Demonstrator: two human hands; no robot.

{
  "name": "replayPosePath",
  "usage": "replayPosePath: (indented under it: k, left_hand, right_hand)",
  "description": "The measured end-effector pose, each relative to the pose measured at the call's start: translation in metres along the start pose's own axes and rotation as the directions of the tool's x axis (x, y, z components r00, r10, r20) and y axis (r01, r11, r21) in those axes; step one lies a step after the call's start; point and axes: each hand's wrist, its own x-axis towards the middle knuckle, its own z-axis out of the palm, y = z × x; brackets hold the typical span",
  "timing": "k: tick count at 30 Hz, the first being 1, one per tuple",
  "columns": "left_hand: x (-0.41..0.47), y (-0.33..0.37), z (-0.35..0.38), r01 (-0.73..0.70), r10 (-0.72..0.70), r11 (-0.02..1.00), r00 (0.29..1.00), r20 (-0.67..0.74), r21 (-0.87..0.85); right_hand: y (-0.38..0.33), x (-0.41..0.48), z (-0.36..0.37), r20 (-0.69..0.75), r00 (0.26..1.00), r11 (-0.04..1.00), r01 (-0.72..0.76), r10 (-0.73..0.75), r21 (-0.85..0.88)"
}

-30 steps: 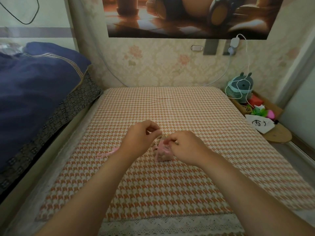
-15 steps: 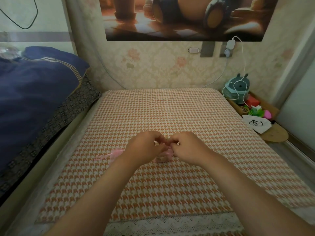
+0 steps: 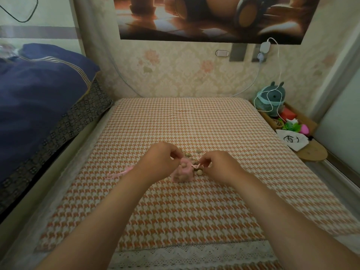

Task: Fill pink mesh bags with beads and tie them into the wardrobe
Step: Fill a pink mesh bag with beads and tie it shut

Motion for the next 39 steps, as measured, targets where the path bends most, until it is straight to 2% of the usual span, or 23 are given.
replayPosePath:
  k: [6, 10, 12, 14, 17, 19, 21, 26, 33, 39]
  left_hand:
    - [-0.005, -0.010, 0.002, -0.002, 0.002, 1.000, 0.998, 0.063, -0.002]
    - [-0.006, -0.011, -0.001, -0.020, 0.022, 0.999, 0.994, 0.104, -0.025]
    - [-0.005, -0.013, -0.002, -0.027, 0.032, 0.999, 0.990, 0.137, -0.039]
    - [-0.004, -0.014, -0.004, -0.027, 0.033, 0.999, 0.987, 0.157, -0.044]
    - [-0.002, -0.017, -0.004, -0.035, 0.041, 0.999, 0.985, 0.167, -0.036]
    - [-0.002, -0.017, -0.005, -0.044, 0.050, 0.998, 0.985, 0.163, -0.042]
    - [-0.002, -0.018, -0.004, -0.052, 0.060, 0.997, 0.987, 0.151, -0.056]
    - [-0.004, -0.018, -0.004, -0.050, 0.065, 0.993, 0.988, 0.141, -0.108]
    - [-0.004, -0.023, -0.007, -0.053, 0.071, 0.990, 0.988, 0.139, -0.135]
    - [0.006, -0.035, -0.011, -0.023, 0.019, 0.983, 1.000, -0.023, -0.184]
  right_hand:
    - [-0.006, 0.003, 0.011, 0.019, 1.000, 0.988, 0.026, -0.023, -0.154]
    - [-0.010, 0.002, 0.012, 0.014, 1.000, 0.986, 0.014, -0.012, -0.166]
    - [-0.014, 0.001, 0.008, -0.014, 1.000, 0.997, 0.022, -0.023, -0.079]
    - [-0.022, 0.000, -0.002, -0.102, 0.994, 0.996, 0.048, -0.040, 0.077]
    - [-0.041, -0.006, -0.016, -0.227, 0.971, 0.950, 0.142, -0.078, 0.279]
    - [-0.051, -0.013, -0.021, -0.249, 0.960, 0.918, 0.207, -0.124, 0.339]
    - [-0.058, -0.021, -0.020, -0.216, 0.961, 0.918, 0.237, -0.173, 0.318]
    - [-0.059, -0.022, -0.007, -0.154, 0.956, 0.958, 0.266, -0.248, 0.110]
    - [-0.061, -0.020, -0.007, -0.065, 0.974, 0.974, 0.221, -0.218, 0.040]
    - [-0.055, -0.016, -0.007, -0.032, 0.990, 0.988, 0.138, -0.136, 0.073]
